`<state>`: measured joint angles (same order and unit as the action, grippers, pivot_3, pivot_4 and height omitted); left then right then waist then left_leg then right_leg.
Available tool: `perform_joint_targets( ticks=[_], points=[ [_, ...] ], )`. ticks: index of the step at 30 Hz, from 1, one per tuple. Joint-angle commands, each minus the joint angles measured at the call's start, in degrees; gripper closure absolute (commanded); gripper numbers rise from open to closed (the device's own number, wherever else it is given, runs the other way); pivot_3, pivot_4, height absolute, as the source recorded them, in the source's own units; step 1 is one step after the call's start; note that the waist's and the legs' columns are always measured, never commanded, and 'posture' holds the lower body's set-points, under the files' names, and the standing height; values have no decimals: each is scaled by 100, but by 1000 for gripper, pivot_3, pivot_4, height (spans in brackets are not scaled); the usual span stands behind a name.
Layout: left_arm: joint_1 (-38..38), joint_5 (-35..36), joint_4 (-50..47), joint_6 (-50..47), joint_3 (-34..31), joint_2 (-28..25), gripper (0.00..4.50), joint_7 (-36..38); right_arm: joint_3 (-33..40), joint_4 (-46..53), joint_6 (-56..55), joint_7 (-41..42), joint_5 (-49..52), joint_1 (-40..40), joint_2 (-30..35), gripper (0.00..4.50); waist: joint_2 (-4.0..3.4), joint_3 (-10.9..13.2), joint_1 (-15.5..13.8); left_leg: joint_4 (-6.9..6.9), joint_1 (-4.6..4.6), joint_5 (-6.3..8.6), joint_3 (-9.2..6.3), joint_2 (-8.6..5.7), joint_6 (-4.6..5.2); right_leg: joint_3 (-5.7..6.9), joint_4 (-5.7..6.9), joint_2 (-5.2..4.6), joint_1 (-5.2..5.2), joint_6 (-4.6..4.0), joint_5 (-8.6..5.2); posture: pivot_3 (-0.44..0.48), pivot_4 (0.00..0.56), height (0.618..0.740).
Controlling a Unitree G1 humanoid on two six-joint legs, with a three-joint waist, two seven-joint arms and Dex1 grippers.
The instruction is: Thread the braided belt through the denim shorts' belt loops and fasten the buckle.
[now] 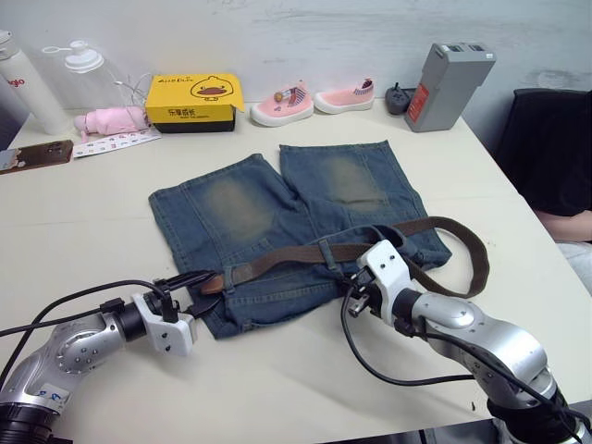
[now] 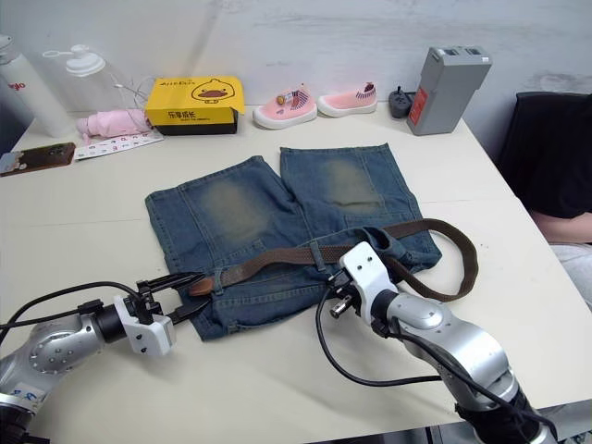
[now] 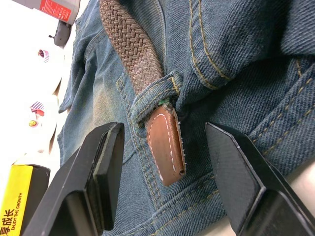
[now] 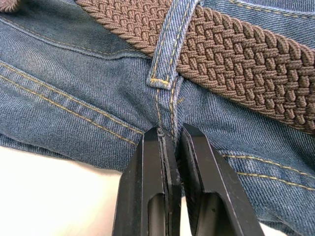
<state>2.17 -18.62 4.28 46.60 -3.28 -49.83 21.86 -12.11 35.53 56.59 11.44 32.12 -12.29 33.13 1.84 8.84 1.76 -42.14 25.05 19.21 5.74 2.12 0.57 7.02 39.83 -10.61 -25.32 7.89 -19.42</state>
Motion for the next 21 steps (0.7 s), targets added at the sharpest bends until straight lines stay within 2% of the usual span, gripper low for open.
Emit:
perform_joint_targets(
  ticks=[1,2,3,6,7,10,13,17,21],
  points=[
    [36,-68,11,34,-38,-49,2492,-19,-115,-229,350,26,-152,153,-53,4500,0,0,0,0,0,0,0,0,0,0,1,0,0,0,0,0,150,670],
    [48,-89,22,41,-51,-56,2713,-28,-107,-226,360,33,-164,155,-66,4500,0,0,0,0,1,0,0,0,0,1,0,0,0,0,0,0,150,670],
    [59,-103,34,39,-66,-63,3216,-33,-100,-220,372,38,-178,159,-79,4500,0,0,-1,0,1,0,0,0,0,1,2,0,0,0,0,0,150,670],
    [70,-234,121,29,-148,-104,4247,-114,-73,-196,415,37,-201,177,-124,4500,-11,-14,-11,0,0,0,-1,0,0,3,1,0,1,0,0,0,150,670],
    [72,-240,155,20,-168,-118,4454,-133,-62,-184,433,38,-208,186,-140,4500,-9,-15,-14,0,-7,3,8,3,-3,1,-7,0,-4,-1,1,0,150,670],
    [75,-306,227,21,-244,-162,4454,-226,-49,-151,466,46,-226,212,-162,4500,-29,-21,-14,1,-19,13,30,11,-4,5,-2,-2,-4,-7,1,0,150,670],
    [363,-402,560,415,-560,-417,4454,-475,49,-153,563,0,-231,251,-179,4500,-28,-23,2,0,-22,15,33,18,-6,15,-2,-1,-4,-11,1,0,150,670],
    [1134,-906,1705,1551,-1030,-1119,4454,-1055,96,-137,586,-9,-277,280,-200,4500,-29,-22,5,1,-47,37,63,46,-14,48,1,1,-5,-34,-3,0,150,670],
    [1822,-1846,3319,2367,-1379,-2046,4454,-2203,107,-175,583,-27,-311,222,-257,4500,-21,-29,-13,0,-74,77,93,60,8,63,6,-2,-4,-49,-12,0,150,670]
  ],
)
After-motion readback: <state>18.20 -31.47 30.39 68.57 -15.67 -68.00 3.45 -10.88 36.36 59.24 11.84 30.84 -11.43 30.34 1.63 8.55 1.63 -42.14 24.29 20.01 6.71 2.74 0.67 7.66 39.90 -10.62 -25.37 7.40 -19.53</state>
